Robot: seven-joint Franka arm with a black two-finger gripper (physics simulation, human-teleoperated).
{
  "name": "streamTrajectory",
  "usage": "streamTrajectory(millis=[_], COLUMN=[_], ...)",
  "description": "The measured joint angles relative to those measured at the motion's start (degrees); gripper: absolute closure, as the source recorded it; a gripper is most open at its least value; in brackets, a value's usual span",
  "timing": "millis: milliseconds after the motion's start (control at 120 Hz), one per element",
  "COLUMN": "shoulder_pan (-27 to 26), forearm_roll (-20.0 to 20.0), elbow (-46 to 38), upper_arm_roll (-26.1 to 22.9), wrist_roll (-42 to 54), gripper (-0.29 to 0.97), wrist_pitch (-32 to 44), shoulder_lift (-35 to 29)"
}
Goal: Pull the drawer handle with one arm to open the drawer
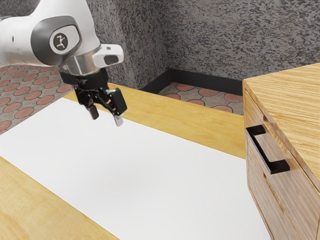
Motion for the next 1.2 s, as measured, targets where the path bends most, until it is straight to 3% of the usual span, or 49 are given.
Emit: streamTrajectory(millis=[208,350,467,717,1000,1083,1200], shoulder_pan=[-0.3,2.7,7.3,-3.1,-4.7,-6.0,-12.7], forearm_roll=[-0.5,-2.3,-1.2,-2.3,-3.8,-4.5,-5.0], elbow=[0.0,2.8,5.3,4.3,4.1,-3.0,-13.5], upper_arm_roll=[0.2,0.5,-3.0,-5.3,-5.5,-5.6,-5.6], wrist_roll=[0.4,0.5,-1.3,-21.6,-38.9,-42.6,-47.1], gripper=[0.0,0.0,0.0,0.0,0.0,0.0,0.0], wrist_pitch=[0.0,-0.9,-1.6,-0.9,4.1,9.4,18.4], shoulder_lift=[0.0,-0.5,-6.3,-6.2,-4.8,-7.5,-13.6])
